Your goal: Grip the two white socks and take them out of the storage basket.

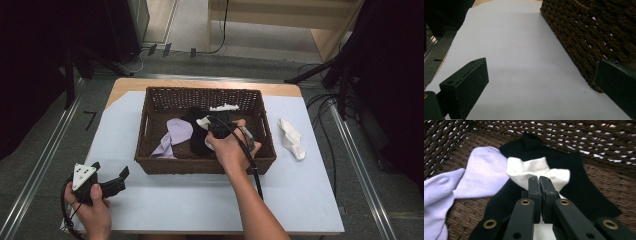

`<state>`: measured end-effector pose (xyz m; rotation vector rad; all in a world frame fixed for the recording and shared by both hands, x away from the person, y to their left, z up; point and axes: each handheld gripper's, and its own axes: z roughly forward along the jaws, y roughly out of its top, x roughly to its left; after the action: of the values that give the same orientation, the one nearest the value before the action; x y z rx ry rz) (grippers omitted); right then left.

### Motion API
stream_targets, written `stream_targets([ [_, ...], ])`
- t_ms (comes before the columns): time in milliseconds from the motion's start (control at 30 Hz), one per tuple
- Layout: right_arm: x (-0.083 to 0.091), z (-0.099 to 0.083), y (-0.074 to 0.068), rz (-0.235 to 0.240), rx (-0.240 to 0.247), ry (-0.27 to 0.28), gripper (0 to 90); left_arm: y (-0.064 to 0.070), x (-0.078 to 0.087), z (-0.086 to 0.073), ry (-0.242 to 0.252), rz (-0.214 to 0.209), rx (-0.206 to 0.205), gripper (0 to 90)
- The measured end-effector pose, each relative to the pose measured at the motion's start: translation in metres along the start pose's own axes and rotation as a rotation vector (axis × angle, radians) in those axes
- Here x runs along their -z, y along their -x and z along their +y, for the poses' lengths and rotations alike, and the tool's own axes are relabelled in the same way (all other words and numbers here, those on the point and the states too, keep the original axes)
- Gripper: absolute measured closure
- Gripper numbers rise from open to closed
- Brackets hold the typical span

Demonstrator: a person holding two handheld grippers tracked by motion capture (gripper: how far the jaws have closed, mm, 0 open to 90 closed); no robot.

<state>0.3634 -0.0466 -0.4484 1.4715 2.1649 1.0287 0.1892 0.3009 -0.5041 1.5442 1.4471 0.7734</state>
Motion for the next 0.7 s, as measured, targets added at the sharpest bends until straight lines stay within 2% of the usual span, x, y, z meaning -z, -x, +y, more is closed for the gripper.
stream_targets([
  [133, 0.008, 0.001, 0.002, -0.012, 0.004, 0.068, 89.1, 0.0, 0.0, 0.0, -0.003, 0.0, 0.001, 0.2],
  [167, 0.008, 0.001, 0.002, -0.012, 0.004, 0.068, 89.1, 0.0, 0.0, 0.0, -0.003, -0.001, 0.001, 0.2],
  [200, 0.013, 0.001, 0.003, -0.027, 0.013, 0.116, 89.1, 0.0, 0.0, 0.0, -0.002, -0.001, 0.001, 0.2],
  [300, 0.019, 0.002, 0.005, -0.044, 0.011, 0.155, 89.3, 0.0, 0.0, 0.0, -0.003, -0.001, 0.002, 0.2],
  [400, 0.026, 0.002, 0.007, -0.053, 0.003, 0.218, 89.3, 0.0, 0.0, 0.0, -0.003, -0.002, 0.002, 0.2],
  [600, 0.041, 0.001, 0.01, -0.055, 0.013, 0.329, 89.3, -0.001, 0.0, 0.0, -0.003, -0.002, 0.003, 0.2],
  [700, 0.049, 0.0, 0.012, -0.046, 0.011, 0.401, 89.3, -0.001, 0.0, 0.0, -0.002, -0.002, 0.002, 0.2],
])
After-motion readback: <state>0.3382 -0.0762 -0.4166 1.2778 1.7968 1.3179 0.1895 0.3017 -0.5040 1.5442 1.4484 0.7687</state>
